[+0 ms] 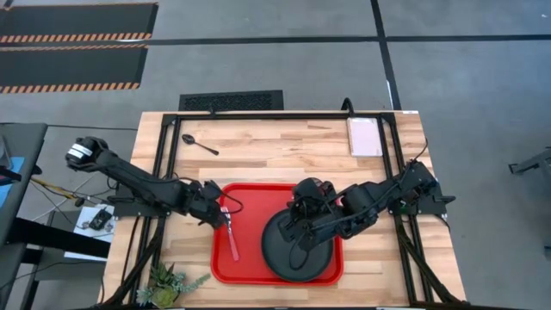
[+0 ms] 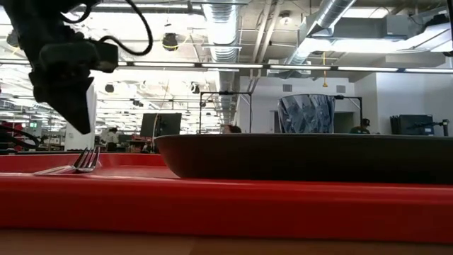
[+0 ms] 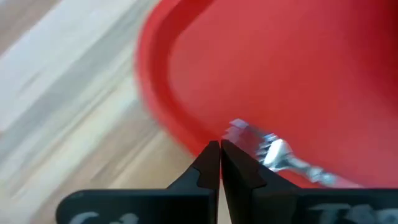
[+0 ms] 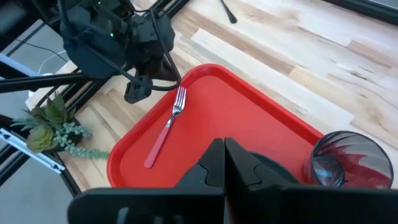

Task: Pick and place plate/cup/fork/spoon on tray
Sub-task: Put the pink fork into the red serving tray

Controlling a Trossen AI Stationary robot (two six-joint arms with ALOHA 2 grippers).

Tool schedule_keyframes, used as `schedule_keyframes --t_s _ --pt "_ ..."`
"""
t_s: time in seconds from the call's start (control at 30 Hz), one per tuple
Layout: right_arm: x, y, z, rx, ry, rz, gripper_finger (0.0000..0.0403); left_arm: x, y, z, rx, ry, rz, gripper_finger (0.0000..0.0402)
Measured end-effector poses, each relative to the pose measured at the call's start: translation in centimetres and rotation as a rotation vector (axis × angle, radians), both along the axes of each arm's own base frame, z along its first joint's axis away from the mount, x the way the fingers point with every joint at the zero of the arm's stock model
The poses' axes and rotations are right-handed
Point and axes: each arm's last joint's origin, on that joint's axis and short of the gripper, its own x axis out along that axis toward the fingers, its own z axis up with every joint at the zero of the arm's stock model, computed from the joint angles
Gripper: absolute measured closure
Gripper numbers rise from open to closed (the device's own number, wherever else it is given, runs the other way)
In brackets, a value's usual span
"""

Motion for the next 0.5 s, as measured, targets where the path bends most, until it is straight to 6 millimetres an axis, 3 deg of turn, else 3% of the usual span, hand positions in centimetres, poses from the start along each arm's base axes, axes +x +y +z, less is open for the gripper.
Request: schedule_keyframes --t_s 0.3,0.5 --pt "0.0 0.0 0.0 0.0 0.001 0.002 0.0392 0.5 -0.2 -2.4 -0.028 0.025 0.019 0.0401" --pt "0.0 0.1 0.0 0.0 0.002 0.006 0.0392 0.9 -0.1 -2.4 -0.036 -0.015 0.029 0.0402"
